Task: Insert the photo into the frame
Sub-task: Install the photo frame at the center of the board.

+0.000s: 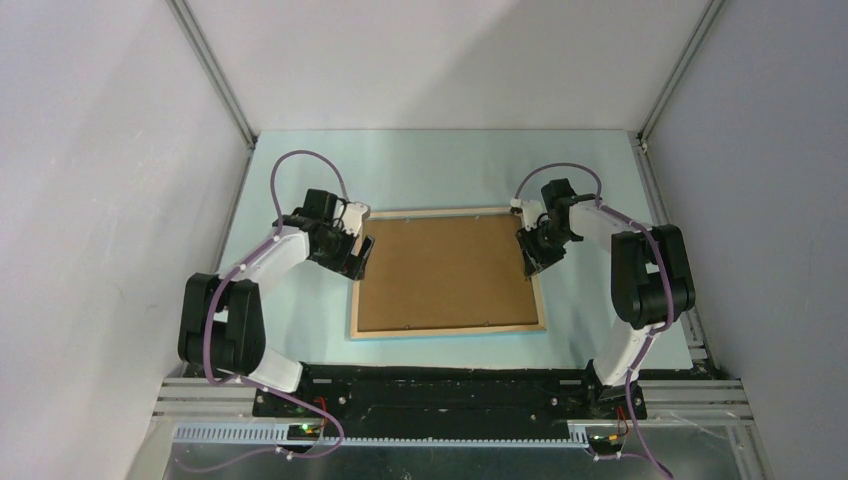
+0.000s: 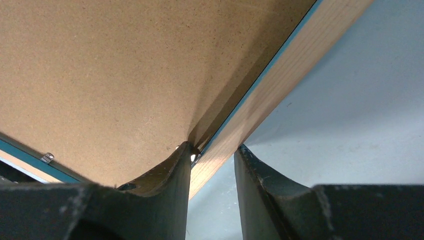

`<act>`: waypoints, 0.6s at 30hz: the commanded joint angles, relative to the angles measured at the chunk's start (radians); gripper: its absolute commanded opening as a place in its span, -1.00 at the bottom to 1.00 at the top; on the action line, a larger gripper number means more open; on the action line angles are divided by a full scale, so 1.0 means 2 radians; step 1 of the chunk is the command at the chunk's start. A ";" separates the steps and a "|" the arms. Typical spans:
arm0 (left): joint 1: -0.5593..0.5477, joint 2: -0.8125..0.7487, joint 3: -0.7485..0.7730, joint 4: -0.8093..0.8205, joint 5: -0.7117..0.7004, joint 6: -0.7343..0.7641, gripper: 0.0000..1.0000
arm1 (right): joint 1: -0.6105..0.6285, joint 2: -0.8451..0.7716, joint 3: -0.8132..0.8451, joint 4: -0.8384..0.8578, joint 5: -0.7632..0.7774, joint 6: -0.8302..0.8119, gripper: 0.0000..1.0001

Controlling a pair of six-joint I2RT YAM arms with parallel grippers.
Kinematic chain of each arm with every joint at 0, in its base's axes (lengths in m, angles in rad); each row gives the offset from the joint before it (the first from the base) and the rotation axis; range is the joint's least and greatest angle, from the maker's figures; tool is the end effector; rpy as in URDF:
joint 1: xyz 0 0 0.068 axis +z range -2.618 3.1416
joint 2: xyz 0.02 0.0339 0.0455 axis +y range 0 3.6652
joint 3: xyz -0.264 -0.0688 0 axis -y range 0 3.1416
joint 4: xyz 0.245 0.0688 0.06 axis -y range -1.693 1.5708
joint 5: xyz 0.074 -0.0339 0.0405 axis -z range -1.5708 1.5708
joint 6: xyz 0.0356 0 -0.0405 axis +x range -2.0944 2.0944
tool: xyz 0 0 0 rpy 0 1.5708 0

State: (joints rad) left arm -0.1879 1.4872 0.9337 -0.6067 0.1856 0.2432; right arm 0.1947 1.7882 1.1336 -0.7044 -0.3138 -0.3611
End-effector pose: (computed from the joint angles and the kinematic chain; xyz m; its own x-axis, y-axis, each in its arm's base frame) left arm 0.2752 -0.0590 0.1989 -0.8126 0.3954 -0.4282 0.4653 0.8825 -0.0681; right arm 0.3221 0.0747 0.1643 -0.8098 -0.5022 -0.3033 -0.5706 0.7944 0.2080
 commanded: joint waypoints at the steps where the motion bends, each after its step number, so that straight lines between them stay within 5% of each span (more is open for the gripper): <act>1: -0.001 -0.001 0.011 0.011 -0.004 -0.005 0.87 | 0.002 -0.015 -0.002 -0.027 -0.009 -0.031 -0.22; 18: -0.002 0.002 0.013 0.012 -0.004 -0.006 0.87 | -0.019 -0.022 0.001 -0.027 -0.034 -0.061 -0.09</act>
State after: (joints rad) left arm -0.1879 1.4914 0.9337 -0.6071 0.1852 0.2432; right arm 0.1844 1.7855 1.1336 -0.7212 -0.3355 -0.4675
